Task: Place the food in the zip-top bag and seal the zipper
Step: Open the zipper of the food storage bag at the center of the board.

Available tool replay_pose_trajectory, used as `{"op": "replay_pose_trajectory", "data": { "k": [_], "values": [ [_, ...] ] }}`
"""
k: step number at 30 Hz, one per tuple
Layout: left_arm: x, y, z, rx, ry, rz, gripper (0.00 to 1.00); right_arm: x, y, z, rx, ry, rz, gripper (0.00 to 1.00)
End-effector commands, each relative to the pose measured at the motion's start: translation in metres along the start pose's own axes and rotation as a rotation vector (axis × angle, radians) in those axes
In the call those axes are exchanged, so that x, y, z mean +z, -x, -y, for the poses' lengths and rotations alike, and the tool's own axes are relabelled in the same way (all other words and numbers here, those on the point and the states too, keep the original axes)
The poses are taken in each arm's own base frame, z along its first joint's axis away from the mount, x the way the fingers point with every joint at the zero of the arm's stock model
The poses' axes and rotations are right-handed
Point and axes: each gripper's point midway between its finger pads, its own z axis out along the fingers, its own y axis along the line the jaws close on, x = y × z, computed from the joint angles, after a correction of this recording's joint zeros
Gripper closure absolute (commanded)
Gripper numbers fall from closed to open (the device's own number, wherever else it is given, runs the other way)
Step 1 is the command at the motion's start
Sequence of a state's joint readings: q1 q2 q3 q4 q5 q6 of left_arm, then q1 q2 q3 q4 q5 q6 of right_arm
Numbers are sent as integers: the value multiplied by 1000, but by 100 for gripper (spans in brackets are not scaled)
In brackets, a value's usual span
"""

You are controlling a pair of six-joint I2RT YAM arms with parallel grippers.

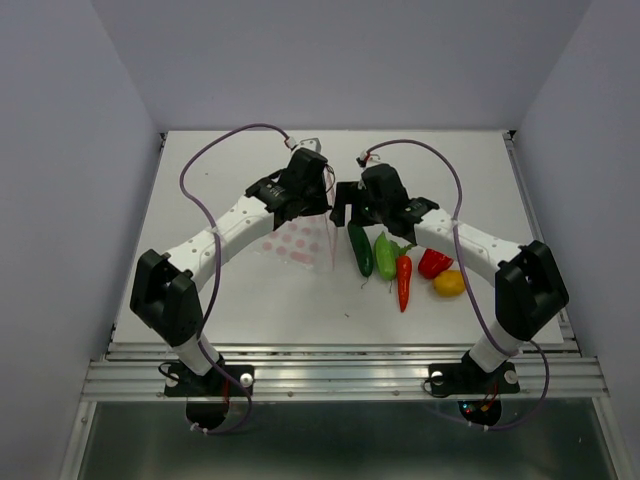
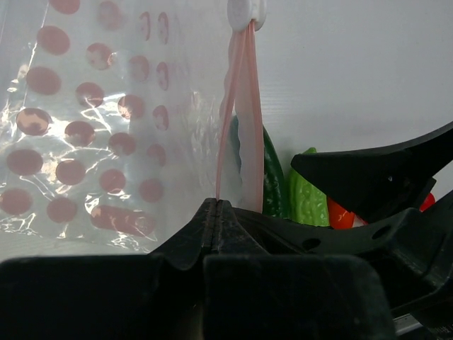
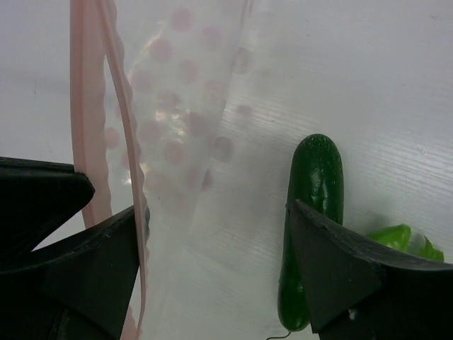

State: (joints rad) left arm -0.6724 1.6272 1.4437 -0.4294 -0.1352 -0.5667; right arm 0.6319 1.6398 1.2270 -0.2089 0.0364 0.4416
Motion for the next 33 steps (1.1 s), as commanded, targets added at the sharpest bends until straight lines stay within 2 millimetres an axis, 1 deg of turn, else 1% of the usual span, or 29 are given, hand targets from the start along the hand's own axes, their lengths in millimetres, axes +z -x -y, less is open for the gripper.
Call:
{"op": "replay_pose_trajectory", "data": {
  "k": [1, 3, 4, 6, 7, 8, 9, 11, 16, 17, 19, 20, 24, 27, 28, 29, 33],
  "values": [
    [-12, 10, 4, -12, -27, 45, 100, -8, 36, -17, -1, 14, 114, 18],
    [-12, 9, 5, -11, -31, 44, 100, -6, 36, -16, -2, 12, 112, 25],
    [-12, 9, 6, -11, -35, 43, 100, -5, 37, -19, -2, 23, 113, 44],
    [-11, 9, 6, -9, -34, 42, 100, -1, 34, -22, -5, 43, 99, 59],
    [-11, 9, 5, -8, -31, 41, 100, -1, 32, -28, -9, 72, 86, 75],
    [-9, 8, 6, -7, -32, 38, 100, 1, 31, -30, -15, 87, 81, 82],
    [-9, 7, 7, -6, -41, 31, 100, 3, 31, -30, -16, 87, 77, 99],
    [-8, 6, 9, -8, -49, 27, 100, 3, 30, -36, -20, 116, 64, 99],
    [-5, 3, 9, -5, -52, 16, 100, -1, 35, -38, -28, 119, 80, 99],
    [-4, 2, 10, -4, -55, 12, 97, -4, 37, -39, -32, 125, 87, 99],
    [-2, -1, 13, 0, -68, -3, 82, -8, 39, -41, -37, 136, 89, 99],
    [-1, -2, 14, 6, -78, -10, 72, -10, 40, -41, -48, 136, 93, 99],
    [2, -9, 18, 14, -98, -34, 50, -16, 38, -43, -65, 139, 91, 99],
    [3, -11, 16, 18, -86, -39, 41, -17, 36, -44, -64, 144, 83, 99],
    [4, -12, 17, 22, -83, -42, 40, -17, 35, -44, -64, 148, 83, 99],
    [4, -14, 17, 23, -84, -47, 35, -18, 35, -44, -66, 148, 83, 99],
    [8, -20, 17, 25, -72, -62, 34, -21, 34, -50, -80, 165, 84, 99]
  ]
}}
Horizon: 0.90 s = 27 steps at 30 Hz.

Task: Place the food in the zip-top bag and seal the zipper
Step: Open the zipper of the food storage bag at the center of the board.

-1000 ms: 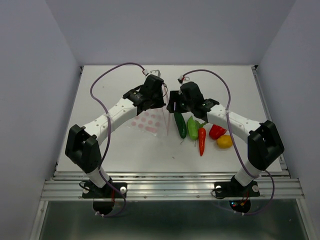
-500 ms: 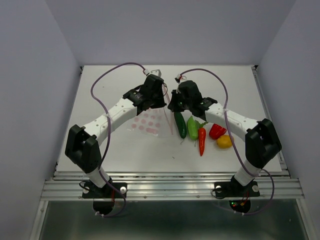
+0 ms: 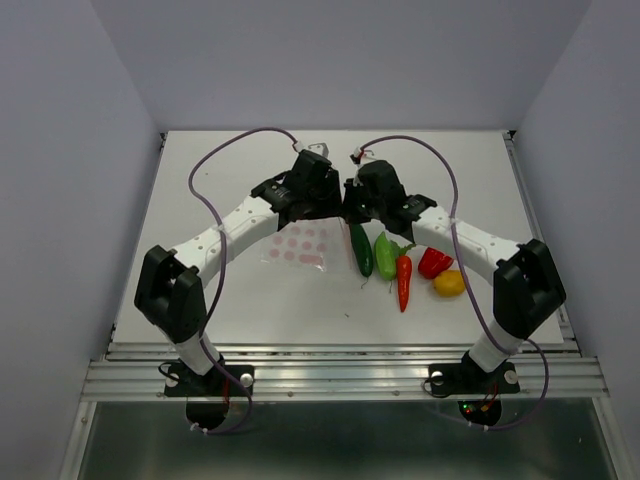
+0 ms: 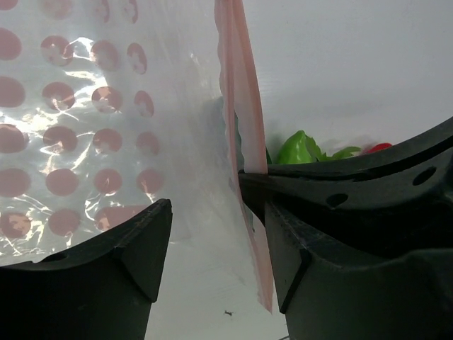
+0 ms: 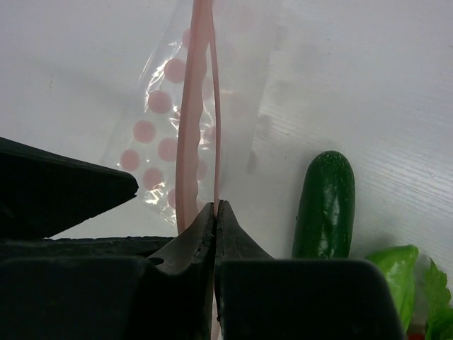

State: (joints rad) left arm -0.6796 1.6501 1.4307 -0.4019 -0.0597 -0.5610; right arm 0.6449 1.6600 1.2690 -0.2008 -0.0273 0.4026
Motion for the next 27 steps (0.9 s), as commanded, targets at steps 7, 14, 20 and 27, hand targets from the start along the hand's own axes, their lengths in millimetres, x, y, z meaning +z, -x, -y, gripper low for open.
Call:
{"op": "replay_pose_trajectory", "data": {
  "k": [7, 14, 20, 27],
  "values": [
    [8, -11, -10, -6, 77, -21, 37, -28, 32, -30, -43, 87, 103, 99],
    [17, -13, -15, -29, 107, -18, 41, -40, 32, -46, -62, 158, 98, 99],
    [27, -18, -13, -36, 106, -39, 56, -45, 31, -45, -68, 159, 103, 99],
    [4, -13, -37, -33, 229, -13, 89, -37, 32, 16, -69, -177, 109, 99]
  ]
}}
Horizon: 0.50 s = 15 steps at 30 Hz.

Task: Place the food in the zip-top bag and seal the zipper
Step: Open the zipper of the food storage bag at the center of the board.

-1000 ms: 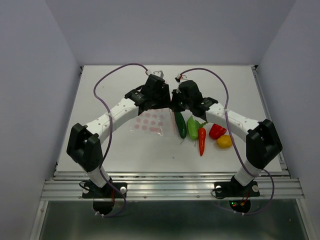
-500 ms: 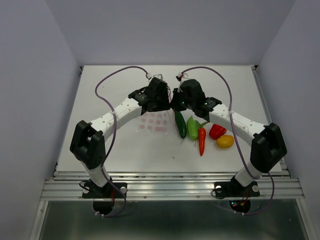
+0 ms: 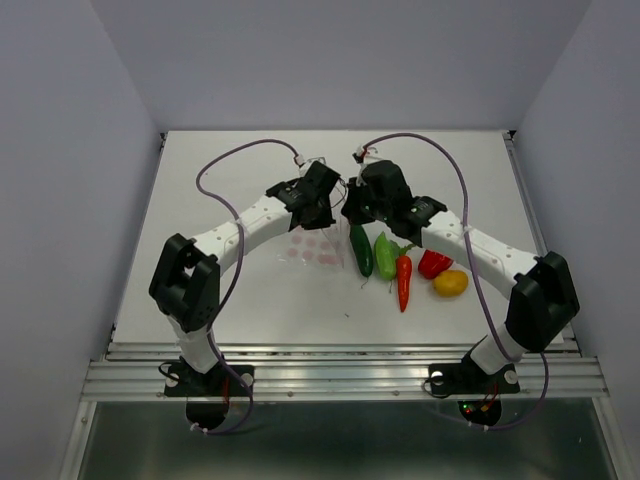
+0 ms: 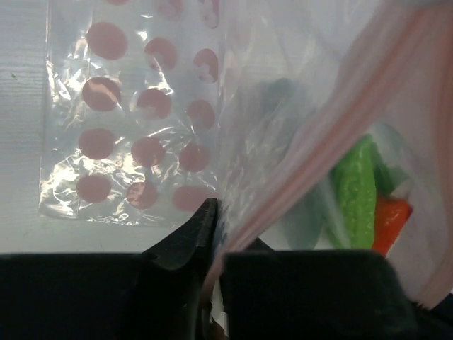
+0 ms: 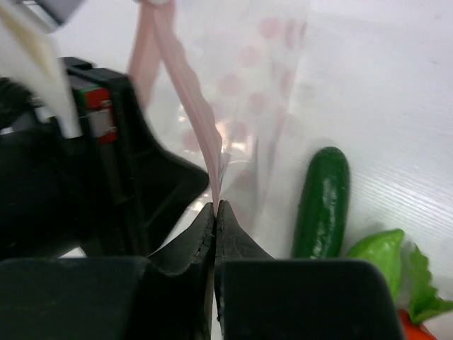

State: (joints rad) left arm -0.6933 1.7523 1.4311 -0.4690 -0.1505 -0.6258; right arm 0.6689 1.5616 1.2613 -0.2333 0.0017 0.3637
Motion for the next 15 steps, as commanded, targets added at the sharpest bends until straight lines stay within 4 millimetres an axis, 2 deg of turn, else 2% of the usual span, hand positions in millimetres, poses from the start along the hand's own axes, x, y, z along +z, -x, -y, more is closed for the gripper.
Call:
{"op": "replay_pose_trajectory", "data": {
  "k": [1, 3, 4, 6, 7, 9, 12, 15],
  "values": [
    [-31, 19, -15, -14, 77, 77, 91, -6, 13, 39, -23, -244, 44, 99],
    [-45, 25, -29, -15, 137, 105, 100, -9, 13, 66, -25, -407, 47, 99],
    [-50, 27, -34, -14, 158, 115, 100, -10, 12, 74, -33, -452, 43, 99],
    [-63, 30, -47, -17, 215, 127, 100, -19, 19, 104, -24, -599, 66, 99],
    [-72, 39, -52, -24, 239, 162, 100, -25, 22, 117, -24, -668, 62, 99],
    [-84, 46, -59, -24, 272, 176, 100, -32, 26, 141, 1, -730, 55, 99],
    [-95, 53, -67, -28, 295, 190, 100, -42, 34, 165, 33, -785, 64, 99],
    [-104, 63, -65, -17, 287, 215, 100, -49, 38, 174, 36, -811, 71, 99]
  ]
}}
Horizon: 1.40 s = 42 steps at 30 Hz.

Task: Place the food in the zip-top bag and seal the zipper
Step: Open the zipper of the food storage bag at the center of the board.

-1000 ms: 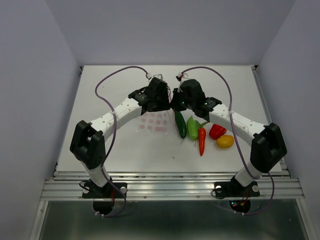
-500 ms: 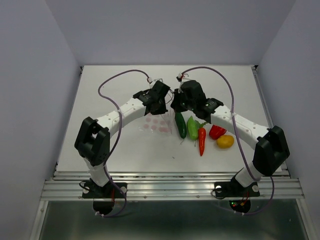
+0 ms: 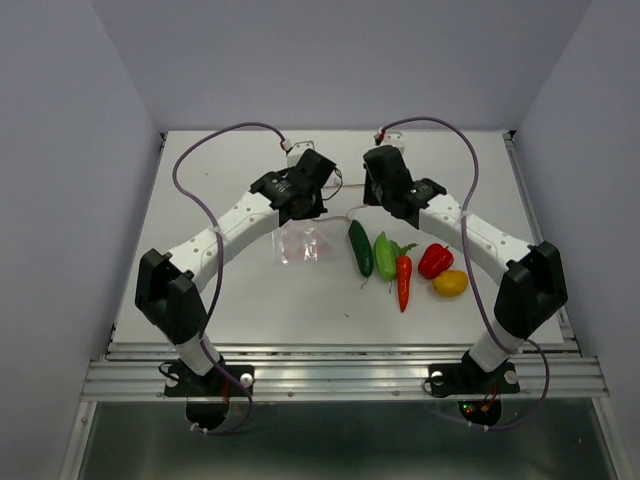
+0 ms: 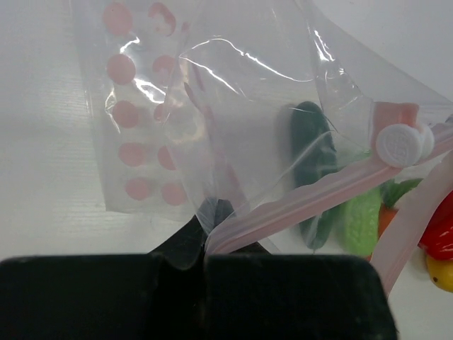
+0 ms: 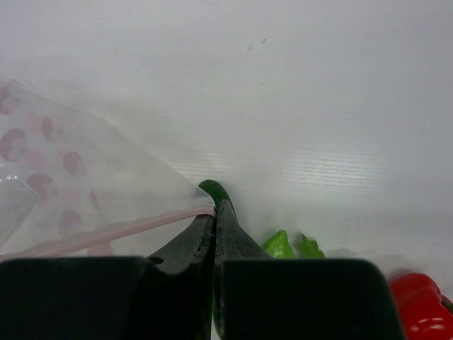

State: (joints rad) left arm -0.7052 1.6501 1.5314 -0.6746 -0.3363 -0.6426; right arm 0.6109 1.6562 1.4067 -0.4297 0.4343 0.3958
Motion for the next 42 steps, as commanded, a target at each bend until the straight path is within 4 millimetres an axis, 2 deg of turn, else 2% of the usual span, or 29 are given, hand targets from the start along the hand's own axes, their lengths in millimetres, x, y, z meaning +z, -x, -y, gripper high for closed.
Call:
{"op": "replay_pose_trajectory", "data": {
  "k": [1, 3, 7, 10, 13, 14, 16, 17, 20, 23, 25, 28, 30, 32, 36, 38, 40, 41, 42],
  "values": [
    [-35, 33, -49, -1, 156, 95, 100, -2, 14, 87, 1, -309, 20, 99],
    [-35, 36, -48, 14, 162, 93, 100, -1, 13, 84, 3, -293, 13, 99],
    [-33, 42, -43, 26, 160, 91, 100, 3, 11, 91, 8, -303, -6, 99],
    [-28, 40, -30, 27, 97, 83, 100, 6, -1, 87, 18, -279, -36, 99],
    [-17, 34, -13, 28, 16, 61, 100, 11, -15, 71, 44, -180, -74, 99],
    [-8, 30, -8, 35, 10, 42, 100, 12, -23, 56, 48, -94, -105, 99],
    [-1, 29, -1, 37, -2, 32, 100, 13, -27, 42, 61, -14, -114, 99],
    [9, 23, -1, 46, 20, 9, 100, 12, -35, 34, 60, 41, -142, 99],
    [27, 16, -3, 51, 70, -19, 100, 11, -39, 21, 65, 117, -147, 99],
    [42, 6, -7, 63, 113, -46, 100, 8, -30, 11, 50, 175, -134, 96],
    [47, 3, -4, 65, 110, -59, 100, 3, -20, 0, 42, 235, -116, 90],
    [55, 0, 5, 76, 77, -71, 100, -4, -6, -14, 34, 311, -98, 73],
    [57, 0, 9, 80, 65, -76, 100, -8, -1, -24, 33, 364, -95, 69],
    [59, -1, 13, 87, 55, -83, 100, -16, 11, -34, 30, 423, -70, 64],
    [61, -2, 11, 93, 71, -90, 100, -32, 28, -49, 20, 515, -41, 56],
    [59, -1, 12, 90, 69, -88, 100, -42, 34, -54, 15, 558, -28, 46],
    [58, 1, 12, 89, 70, -84, 100, -49, 37, -54, 14, 567, -16, 23],
    [56, 3, 12, 88, 70, -78, 100, -54, 42, -50, 21, 558, 2, 4],
    [55, 3, 11, 89, 73, -79, 100, -56, 43, -48, 25, 548, 10, 0]
  ]
}}
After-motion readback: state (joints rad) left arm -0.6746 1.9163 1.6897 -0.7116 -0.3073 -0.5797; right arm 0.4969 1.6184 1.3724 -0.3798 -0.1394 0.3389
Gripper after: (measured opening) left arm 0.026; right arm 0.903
